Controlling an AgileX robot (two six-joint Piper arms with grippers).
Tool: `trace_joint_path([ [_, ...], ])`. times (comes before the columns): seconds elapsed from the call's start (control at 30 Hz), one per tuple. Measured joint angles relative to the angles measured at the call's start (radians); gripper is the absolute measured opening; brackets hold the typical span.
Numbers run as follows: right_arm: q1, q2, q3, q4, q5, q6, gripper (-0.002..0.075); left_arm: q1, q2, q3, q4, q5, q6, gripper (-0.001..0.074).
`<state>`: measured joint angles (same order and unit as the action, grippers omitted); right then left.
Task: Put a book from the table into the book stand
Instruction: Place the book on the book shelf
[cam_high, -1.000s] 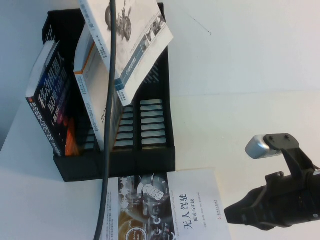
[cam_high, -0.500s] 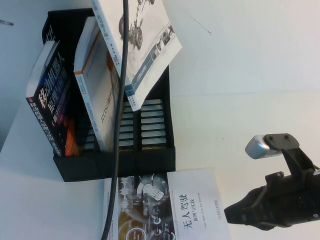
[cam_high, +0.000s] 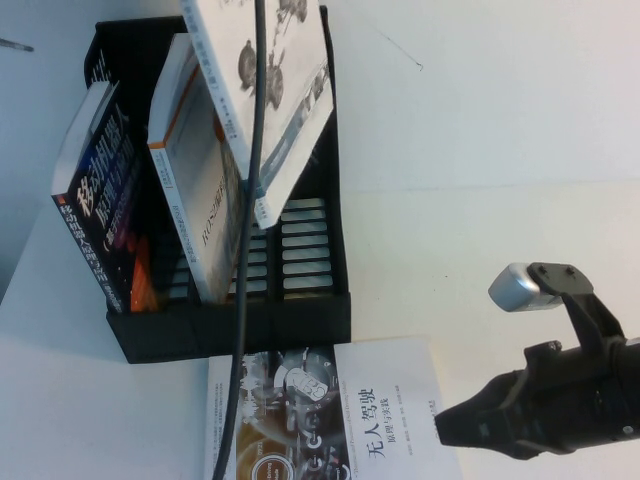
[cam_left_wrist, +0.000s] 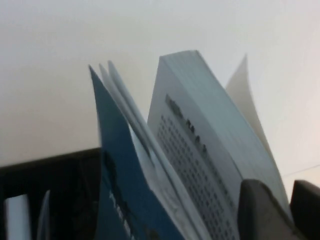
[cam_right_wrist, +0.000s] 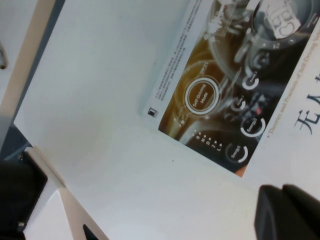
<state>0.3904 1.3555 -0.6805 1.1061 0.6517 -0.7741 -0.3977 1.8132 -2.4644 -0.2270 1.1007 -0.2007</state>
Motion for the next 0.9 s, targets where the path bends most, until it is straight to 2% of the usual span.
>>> trace_joint_path([
  [0.3,0.000,0.000,0.000,0.017,-0.002,-0.026,0.0000,0.000,-0.069,-0.002,-0.072,-0.038,0.036,0.0092],
  [0.47,0.000,0.000,0.000,0.017,0.002,-0.030,0.0000,0.000,-0.073,-0.002,-0.007,-0.026,0.040,0.0091],
  [0.7,0.000,-0.001,0.000,0.020,0.023,-0.030,0.0000,0.000,-0.057,-0.002,0.205,0.045,0.036,0.0091],
  [0.9,0.000,-0.001,0.000,0.024,0.023,-0.030,0.0000,0.000,-0.030,-0.002,0.222,0.043,0.018,0.0091],
])
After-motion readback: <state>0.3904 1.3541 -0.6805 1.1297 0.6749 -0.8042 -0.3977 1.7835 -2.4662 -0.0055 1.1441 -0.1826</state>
